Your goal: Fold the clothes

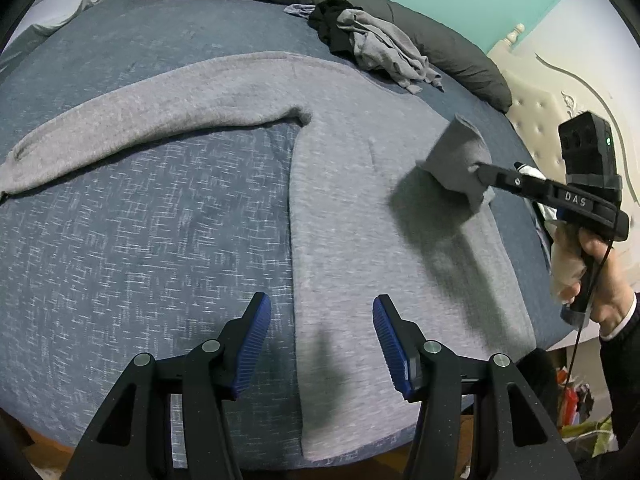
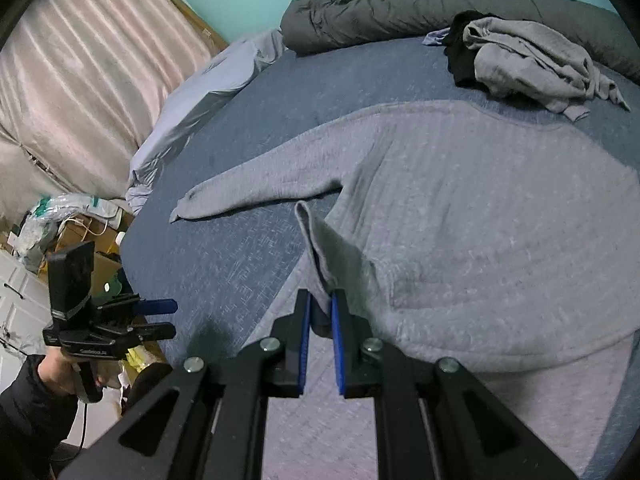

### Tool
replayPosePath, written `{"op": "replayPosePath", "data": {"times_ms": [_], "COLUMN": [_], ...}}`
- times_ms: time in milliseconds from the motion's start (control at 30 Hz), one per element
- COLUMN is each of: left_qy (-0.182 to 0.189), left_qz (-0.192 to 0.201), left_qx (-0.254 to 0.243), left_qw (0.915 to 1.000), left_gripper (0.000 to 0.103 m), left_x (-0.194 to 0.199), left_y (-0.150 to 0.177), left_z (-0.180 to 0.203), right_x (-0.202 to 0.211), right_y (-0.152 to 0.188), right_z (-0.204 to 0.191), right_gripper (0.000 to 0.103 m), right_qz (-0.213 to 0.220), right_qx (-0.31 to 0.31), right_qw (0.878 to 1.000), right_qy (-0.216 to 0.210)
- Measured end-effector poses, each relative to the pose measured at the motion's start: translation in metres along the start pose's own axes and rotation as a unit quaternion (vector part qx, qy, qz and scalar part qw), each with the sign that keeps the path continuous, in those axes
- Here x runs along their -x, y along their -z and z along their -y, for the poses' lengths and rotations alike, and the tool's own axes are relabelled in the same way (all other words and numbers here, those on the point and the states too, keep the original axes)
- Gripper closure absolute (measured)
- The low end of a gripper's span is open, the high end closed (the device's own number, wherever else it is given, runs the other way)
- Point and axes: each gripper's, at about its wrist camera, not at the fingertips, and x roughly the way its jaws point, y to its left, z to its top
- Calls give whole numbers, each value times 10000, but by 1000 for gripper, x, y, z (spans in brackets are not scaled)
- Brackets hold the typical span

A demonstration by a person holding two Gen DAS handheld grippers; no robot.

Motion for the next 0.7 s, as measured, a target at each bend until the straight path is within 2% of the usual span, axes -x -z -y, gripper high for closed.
{"op": "replayPosePath", "data": {"times_ms": [200, 367, 533, 700], "left_qy": [96, 64, 68, 50], "left_qz": [4, -37, -133, -376], "left_qx": [64, 86, 135, -2], "left_qw": [9999, 9999, 9998, 9993], "left_gripper": [46, 46, 46, 46], "left_x": [-8, -21, -42, -80], "left_y": [-7, -16, -26, -32], "left_z": [6, 8, 8, 16], "right_x": [-5, -29, -7, 33], "right_y": [-6, 0, 4, 11], "right_z": [-15, -15, 0, 37], "right_gripper": [93, 90, 83, 83], "right_qz": [9, -563, -295, -107], "right_qx": [86, -30, -204, -305], "right_qw": [9998, 9981, 9992, 9990], "right_qy": [-180, -237, -191, 318]}}
